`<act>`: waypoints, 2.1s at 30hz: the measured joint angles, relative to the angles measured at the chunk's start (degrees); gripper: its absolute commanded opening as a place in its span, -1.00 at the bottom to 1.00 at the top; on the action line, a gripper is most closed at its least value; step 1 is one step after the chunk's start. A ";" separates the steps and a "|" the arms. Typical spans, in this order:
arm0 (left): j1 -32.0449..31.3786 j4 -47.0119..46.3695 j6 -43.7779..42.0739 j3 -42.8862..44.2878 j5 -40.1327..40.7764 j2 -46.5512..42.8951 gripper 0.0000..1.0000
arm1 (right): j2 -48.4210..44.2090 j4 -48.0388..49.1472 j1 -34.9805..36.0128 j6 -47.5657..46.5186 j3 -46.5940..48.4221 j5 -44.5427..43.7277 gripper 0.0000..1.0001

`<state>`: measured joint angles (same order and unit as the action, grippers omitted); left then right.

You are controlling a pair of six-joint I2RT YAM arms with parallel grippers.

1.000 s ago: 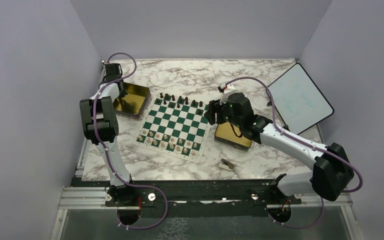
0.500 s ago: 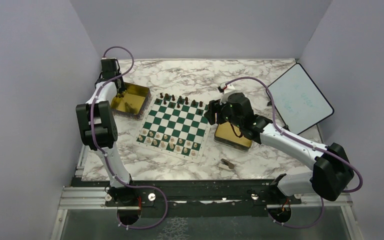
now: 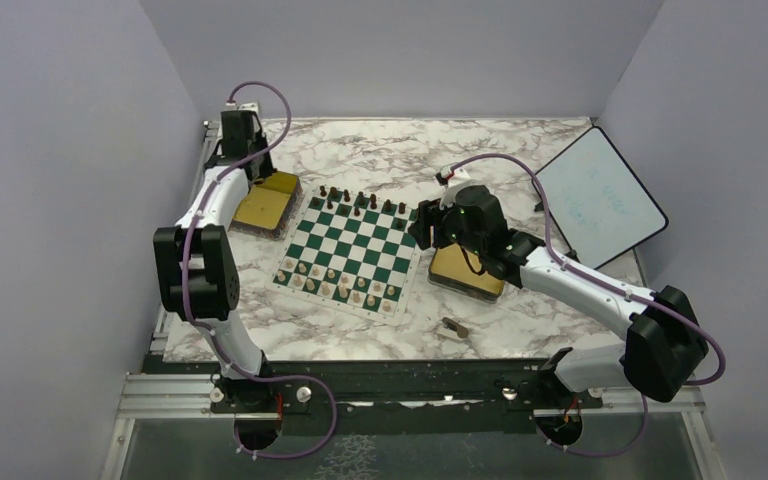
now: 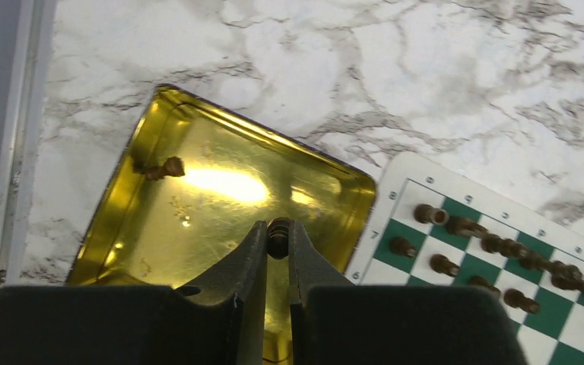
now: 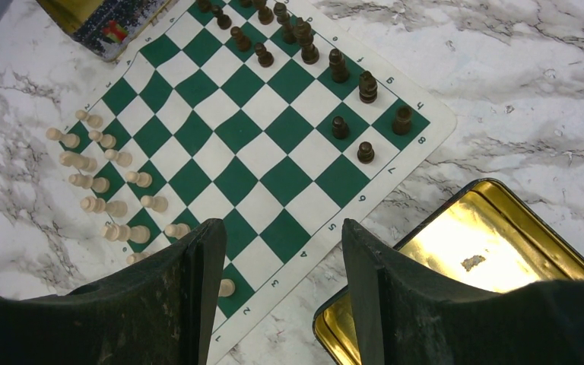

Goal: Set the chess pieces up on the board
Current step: Pick up the chess piece from the storage box, then place the chess piece on the chessboard.

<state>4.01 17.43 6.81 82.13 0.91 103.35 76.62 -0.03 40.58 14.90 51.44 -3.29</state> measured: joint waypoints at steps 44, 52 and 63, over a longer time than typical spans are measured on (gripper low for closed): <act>-31.36 -14.53 7.17 -11.32 1.16 2.10 -0.76 | -0.02 0.39 -0.02 0.02 -0.09 -0.07 0.25; -31.52 -15.19 7.15 -11.50 1.68 4.70 -0.76 | -0.02 0.39 -0.02 0.02 -0.11 -0.07 0.25; -31.52 -15.65 6.84 -11.80 2.21 5.88 -0.76 | -0.02 0.39 0.00 0.00 -0.31 -0.07 0.25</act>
<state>-27.51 1.78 13.65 70.32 3.11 109.23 76.60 0.36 40.58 14.90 51.13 -3.36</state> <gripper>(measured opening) 0.125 0.625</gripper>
